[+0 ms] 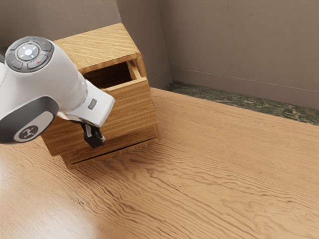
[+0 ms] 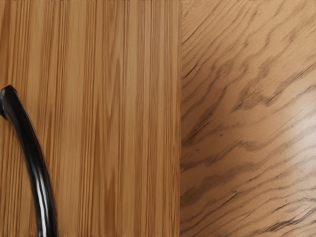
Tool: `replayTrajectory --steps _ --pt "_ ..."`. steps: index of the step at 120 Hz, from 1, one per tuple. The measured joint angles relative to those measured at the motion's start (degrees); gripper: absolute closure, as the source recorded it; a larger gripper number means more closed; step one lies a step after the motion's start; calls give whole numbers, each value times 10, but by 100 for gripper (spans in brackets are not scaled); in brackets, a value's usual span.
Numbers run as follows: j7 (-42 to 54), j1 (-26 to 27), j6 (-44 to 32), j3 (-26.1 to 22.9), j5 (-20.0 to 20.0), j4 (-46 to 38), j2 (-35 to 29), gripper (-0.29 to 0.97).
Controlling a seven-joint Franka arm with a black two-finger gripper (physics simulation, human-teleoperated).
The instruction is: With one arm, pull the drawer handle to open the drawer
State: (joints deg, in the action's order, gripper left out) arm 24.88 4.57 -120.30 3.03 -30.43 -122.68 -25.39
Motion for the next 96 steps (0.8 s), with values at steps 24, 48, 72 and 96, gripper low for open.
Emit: replayTrajectory --steps 24,48,72,96 --pt "-8 0 1 -14 1 -13 -14 2" --pt "-17 0 1 -26 2 -24 -27 2" --pt "-25 0 1 -39 7 -41 -50 3" --pt "-33 4 2 -51 10 -54 -65 2"
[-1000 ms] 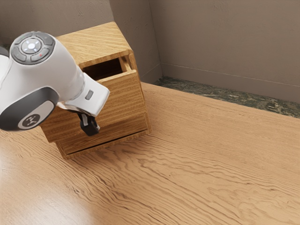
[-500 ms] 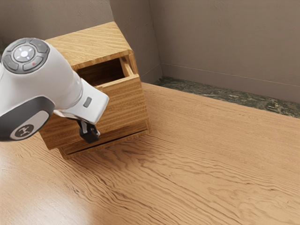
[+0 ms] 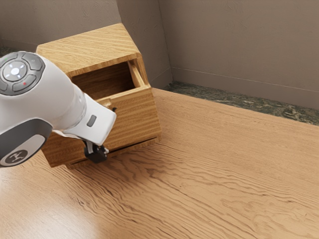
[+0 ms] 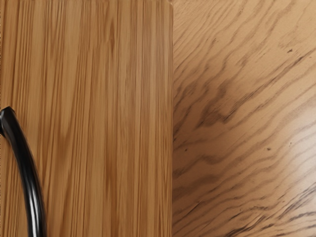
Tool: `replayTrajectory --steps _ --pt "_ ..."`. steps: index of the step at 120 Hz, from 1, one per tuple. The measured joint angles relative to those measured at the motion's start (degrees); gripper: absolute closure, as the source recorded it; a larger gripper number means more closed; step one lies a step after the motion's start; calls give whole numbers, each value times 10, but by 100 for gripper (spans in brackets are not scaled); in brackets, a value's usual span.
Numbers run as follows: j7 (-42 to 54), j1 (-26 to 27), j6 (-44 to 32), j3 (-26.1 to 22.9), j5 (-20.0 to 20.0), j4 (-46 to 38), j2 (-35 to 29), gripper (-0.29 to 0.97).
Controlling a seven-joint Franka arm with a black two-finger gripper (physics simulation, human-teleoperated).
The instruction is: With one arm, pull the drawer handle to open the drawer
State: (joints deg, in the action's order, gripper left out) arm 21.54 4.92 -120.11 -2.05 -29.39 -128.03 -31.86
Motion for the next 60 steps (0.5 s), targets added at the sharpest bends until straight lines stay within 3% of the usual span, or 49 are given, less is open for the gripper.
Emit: replayTrajectory --steps 60 --pt "-19 20 0 -12 8 -27 -31 0"
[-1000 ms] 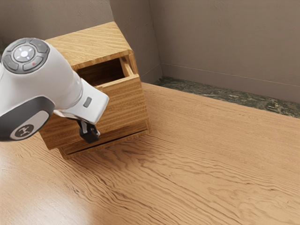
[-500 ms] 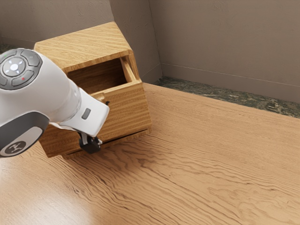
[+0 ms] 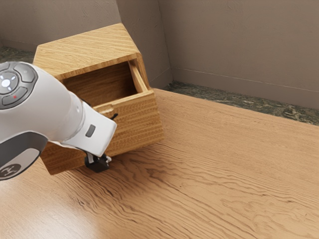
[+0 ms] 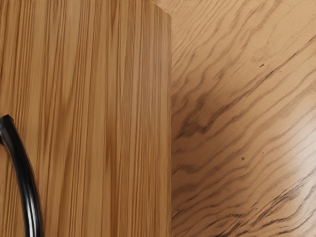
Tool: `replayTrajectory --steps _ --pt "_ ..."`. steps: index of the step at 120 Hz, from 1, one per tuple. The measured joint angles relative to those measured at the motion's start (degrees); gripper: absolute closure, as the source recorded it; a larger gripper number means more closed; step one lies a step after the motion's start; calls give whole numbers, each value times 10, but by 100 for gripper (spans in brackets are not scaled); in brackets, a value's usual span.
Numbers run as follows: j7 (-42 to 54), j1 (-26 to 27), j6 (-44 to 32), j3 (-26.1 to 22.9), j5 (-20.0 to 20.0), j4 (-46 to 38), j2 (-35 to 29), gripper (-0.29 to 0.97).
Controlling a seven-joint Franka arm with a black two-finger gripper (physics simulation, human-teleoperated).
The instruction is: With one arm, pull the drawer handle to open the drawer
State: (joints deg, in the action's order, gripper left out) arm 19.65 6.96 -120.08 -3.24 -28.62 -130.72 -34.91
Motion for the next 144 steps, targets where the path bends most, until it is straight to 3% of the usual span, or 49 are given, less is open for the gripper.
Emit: replayTrajectory --steps 110,125,144 --pt "-31 18 3 -24 19 -7 -25 0" --pt "-35 18 42 -43 78 73 -19 0" --pt "-70 15 194 -45 151 230 22 0"
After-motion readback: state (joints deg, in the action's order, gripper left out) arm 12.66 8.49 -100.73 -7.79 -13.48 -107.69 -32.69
